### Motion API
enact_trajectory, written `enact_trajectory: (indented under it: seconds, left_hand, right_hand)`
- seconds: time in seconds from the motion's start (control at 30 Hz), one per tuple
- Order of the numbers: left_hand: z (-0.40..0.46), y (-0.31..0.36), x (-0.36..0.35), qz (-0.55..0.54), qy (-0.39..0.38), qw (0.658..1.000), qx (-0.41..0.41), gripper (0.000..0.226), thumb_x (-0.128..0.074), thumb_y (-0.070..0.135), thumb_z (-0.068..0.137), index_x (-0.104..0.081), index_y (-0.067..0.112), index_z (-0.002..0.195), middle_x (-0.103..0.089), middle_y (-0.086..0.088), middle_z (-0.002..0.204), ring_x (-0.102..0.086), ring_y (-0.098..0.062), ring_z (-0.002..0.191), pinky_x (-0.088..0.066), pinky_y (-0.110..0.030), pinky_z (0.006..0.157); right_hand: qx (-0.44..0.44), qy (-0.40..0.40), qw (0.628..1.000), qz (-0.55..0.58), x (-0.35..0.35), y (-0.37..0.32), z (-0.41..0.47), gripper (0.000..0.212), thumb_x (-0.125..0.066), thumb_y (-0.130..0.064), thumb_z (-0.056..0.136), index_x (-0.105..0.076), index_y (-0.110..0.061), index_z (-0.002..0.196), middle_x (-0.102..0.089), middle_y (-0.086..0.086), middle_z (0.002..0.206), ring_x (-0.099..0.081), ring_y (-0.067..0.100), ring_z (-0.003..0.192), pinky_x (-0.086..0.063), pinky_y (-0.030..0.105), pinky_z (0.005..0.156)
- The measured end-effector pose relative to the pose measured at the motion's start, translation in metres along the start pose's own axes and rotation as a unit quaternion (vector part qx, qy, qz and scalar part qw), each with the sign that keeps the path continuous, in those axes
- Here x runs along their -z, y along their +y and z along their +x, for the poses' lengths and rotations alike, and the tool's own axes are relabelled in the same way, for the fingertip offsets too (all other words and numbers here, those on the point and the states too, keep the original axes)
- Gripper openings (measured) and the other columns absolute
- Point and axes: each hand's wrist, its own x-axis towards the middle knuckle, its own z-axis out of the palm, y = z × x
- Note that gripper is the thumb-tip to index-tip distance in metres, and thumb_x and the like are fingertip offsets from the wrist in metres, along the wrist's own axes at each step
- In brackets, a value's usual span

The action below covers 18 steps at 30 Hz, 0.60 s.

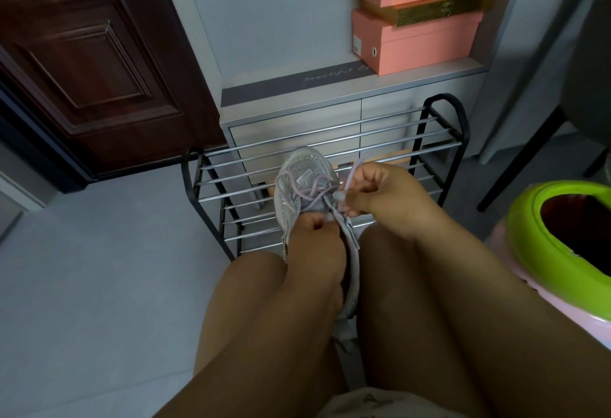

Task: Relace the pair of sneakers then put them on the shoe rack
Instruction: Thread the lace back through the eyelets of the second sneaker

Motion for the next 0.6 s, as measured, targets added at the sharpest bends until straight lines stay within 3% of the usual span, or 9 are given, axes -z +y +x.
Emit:
enact_trajectory:
  seconds: [0.13,0.27,0.33,0.47,0.6]
  left_hand:
    - [-0.004,0.003,0.002,0.029,-0.036,0.999,0.009,0.025,-0.048,0.017,0.096,-0.058,0.019,0.074,-0.051,0.002,0.061,-0.041,-0.008,0.049,-0.034,-0.022,0.049]
    - [0.003,0.008,0.005,0.088,-0.048,0.995,0.011,0.023,-0.048,0.008,0.094,-0.054,0.015,0.072,-0.049,0.002,0.061,-0.043,-0.009,0.051,-0.037,-0.020,0.045]
    - [0.004,0.008,0.006,0.085,-0.044,0.995,0.025,0.019,-0.046,0.003,0.092,-0.058,0.009,0.078,-0.050,0.001,0.055,-0.045,-0.010,0.048,-0.037,-0.019,0.042]
    - [0.003,0.002,0.011,0.042,-0.050,0.998,0.011,0.024,-0.050,0.003,0.092,-0.057,0.015,0.073,-0.045,0.010,0.033,-0.038,-0.001,0.029,-0.033,-0.018,0.040]
    - [0.003,0.000,0.014,0.053,-0.077,0.996,0.000,0.023,-0.051,0.012,0.096,-0.057,0.016,0.074,-0.047,0.003,0.050,-0.037,-0.007,0.040,-0.030,-0.023,0.047]
  right_hand:
    - [-0.004,-0.015,1.000,-0.017,0.000,-0.001,-0.001,0.023,-0.074,-0.015,0.077,-0.058,0.001,0.077,-0.068,0.009,0.076,-0.060,0.015,0.065,-0.052,0.031,0.069]
    - [-0.029,-0.094,0.991,-0.089,0.000,0.001,-0.003,0.056,-0.084,-0.038,0.060,-0.061,-0.007,0.100,-0.067,0.001,0.091,-0.064,0.016,0.084,-0.051,0.038,0.084]
    - [-0.041,-0.112,0.989,-0.089,0.000,0.003,-0.004,0.053,-0.085,-0.026,0.064,-0.059,-0.013,0.108,-0.059,-0.002,0.088,-0.058,0.011,0.080,-0.051,0.032,0.082]
    - [-0.049,-0.128,0.990,-0.038,0.007,0.005,-0.004,0.048,-0.071,0.010,0.071,-0.056,-0.013,0.110,-0.056,0.000,0.083,-0.055,0.008,0.073,-0.046,0.021,0.073]
    - [-0.064,-0.123,0.990,-0.037,0.011,0.004,-0.001,0.044,-0.056,0.020,0.074,-0.055,-0.015,0.100,-0.059,0.004,0.081,-0.055,0.013,0.071,-0.045,0.025,0.068]
